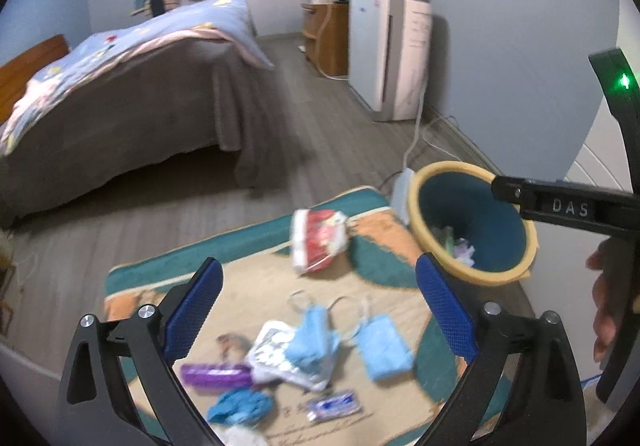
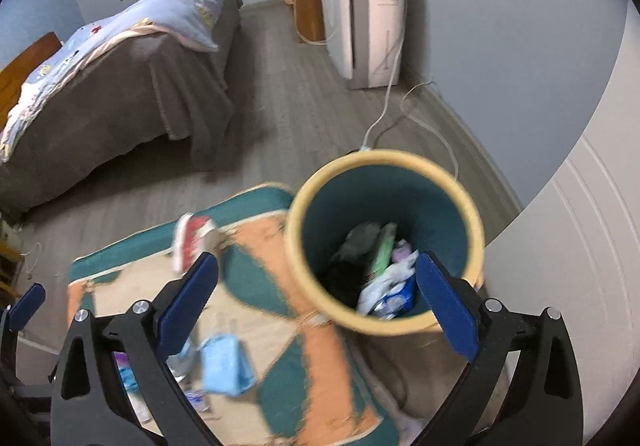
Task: Collect trash
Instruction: 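Move both open grippers back over the remaining trash on the mat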
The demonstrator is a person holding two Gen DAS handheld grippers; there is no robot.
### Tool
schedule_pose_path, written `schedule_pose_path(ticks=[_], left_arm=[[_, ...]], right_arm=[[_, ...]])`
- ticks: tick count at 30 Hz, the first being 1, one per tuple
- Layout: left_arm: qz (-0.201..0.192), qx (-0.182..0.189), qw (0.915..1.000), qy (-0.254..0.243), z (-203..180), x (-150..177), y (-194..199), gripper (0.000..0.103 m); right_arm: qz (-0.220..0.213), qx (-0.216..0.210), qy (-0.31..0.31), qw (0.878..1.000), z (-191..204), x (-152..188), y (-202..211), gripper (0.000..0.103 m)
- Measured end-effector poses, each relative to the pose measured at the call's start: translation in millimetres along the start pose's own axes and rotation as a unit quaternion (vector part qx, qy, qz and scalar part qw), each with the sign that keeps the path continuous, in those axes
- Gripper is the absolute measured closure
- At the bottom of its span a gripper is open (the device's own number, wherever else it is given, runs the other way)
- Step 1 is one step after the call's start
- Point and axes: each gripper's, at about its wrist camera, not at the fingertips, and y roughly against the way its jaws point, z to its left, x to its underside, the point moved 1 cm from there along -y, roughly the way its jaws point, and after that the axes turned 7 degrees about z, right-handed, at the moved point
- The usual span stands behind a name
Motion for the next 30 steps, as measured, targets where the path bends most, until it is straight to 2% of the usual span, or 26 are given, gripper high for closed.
schedule_pose_path(ticks=[5,13,16,21,24,30], left_arm=[[0.007,-0.024,0.9993,0.027,37,30,18,0.007],[0.029,-0.054,0.995,0.079,91,77,23,0.007],[0.033,-0.066,0.9938,0.083,107,90,24,0.007],[0.054,-0.074,0.9904,0.104,129,106,17,0.007],[0.052,-0.076,0.9896,0.111,135,110,17,0.007],[0.083,-0.073,0.9884,0.105,138,126,1,0.007]], right_arm=[[0.02,-0.011,0.023,0.999,34,22,2,0.006],[0.042,-0.017,0.064,0.997,84,55,1,0.006],[0.049,-0.023,0.085,0.995,101,62,-3,0.006],[0.058,-0.014,0.118,0.991,125,73,-14,0.006],[0.074,-0.014,0.128,0.989,135,78,-25,0.006],[0.106,-0.016,0.115,0.987,139,81,-45,0.006]])
